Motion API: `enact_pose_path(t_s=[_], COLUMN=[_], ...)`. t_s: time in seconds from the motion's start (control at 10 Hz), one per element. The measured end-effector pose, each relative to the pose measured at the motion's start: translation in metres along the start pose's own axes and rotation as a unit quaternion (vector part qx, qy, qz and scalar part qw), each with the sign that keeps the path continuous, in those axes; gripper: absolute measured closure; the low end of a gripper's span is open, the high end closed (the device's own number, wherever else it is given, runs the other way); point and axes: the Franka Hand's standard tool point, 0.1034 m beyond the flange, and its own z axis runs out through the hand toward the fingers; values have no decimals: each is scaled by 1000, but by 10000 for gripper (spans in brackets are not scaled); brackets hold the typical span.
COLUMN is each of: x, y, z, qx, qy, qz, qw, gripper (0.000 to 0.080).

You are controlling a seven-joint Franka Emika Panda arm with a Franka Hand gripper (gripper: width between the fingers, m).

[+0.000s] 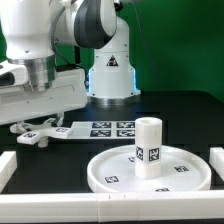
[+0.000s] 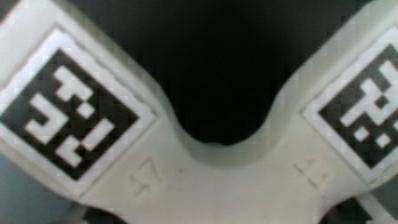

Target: Assemble round table

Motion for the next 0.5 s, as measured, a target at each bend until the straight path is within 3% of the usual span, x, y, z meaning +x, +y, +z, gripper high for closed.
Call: enact_pose_path(t_s=[0.2,0.5], x=[7,53], y=[-7,-40], z=[-7,-46], qx=[5,19], qy=[1,6], qz=[-1,26], qw=[1000,999], gripper=[347,347])
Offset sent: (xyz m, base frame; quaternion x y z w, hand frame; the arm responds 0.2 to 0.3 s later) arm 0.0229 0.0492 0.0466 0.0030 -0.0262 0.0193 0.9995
